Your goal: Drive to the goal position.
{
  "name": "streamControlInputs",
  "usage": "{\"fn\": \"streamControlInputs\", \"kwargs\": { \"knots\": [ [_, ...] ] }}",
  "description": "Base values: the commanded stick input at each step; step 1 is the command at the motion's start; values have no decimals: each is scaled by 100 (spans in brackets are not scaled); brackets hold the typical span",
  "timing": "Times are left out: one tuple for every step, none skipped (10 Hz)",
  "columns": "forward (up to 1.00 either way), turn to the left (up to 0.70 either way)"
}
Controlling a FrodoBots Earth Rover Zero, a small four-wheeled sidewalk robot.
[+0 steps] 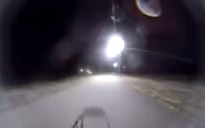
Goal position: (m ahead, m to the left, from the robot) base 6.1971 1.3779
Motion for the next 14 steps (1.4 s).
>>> {"fn": "streamControlInputs", "kwargs": {
  "knots": [
    [100, 0],
    [100, 0],
    [100, -3],
    [100, -24],
    [100, -37],
    [100, -30],
    [100, -6],
    [100, 0],
    [100, 0],
    [100, 0],
    [100, 0],
    [100, 0],
    [100, 0],
    [100, 0]
  ]
}}
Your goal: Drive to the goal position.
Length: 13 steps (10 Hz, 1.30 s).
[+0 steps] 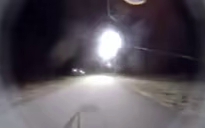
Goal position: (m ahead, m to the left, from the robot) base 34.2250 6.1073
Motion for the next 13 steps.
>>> {"fn": "streamControlInputs", "kwargs": {
  "knots": [
    [100, 0],
    [100, 0],
    [100, 0],
    [100, 0],
    [100, 0],
    [100, 0],
    [100, 0],
    [100, 23],
    [100, 40],
    [100, 32],
    [100, 0],
    [100, 0],
    [100, 0]
  ]
}}
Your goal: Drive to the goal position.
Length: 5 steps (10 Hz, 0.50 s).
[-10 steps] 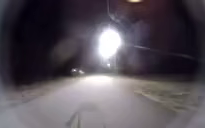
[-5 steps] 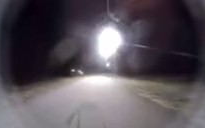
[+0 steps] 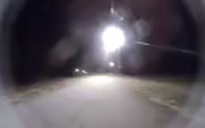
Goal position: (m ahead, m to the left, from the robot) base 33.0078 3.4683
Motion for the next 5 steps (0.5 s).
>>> {"fn": "streamControlInputs", "kwargs": {
  "knots": [
    [100, 0],
    [100, 0],
    [100, 0],
    [100, 0],
    [100, 0]
  ]
}}
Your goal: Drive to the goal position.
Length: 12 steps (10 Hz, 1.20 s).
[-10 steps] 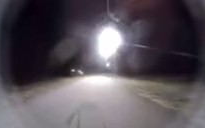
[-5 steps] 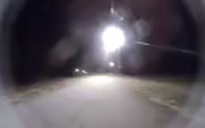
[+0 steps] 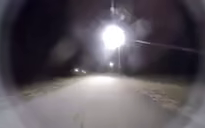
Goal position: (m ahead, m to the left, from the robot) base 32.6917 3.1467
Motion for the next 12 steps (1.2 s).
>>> {"fn": "streamControlInputs", "kwargs": {
  "knots": [
    [100, 0],
    [100, 0],
    [100, 0],
    [100, 0],
    [100, 0],
    [100, 0],
    [100, 0],
    [100, 0],
    [100, 0],
    [100, 0],
    [100, 0],
    [100, 0]
  ]
}}
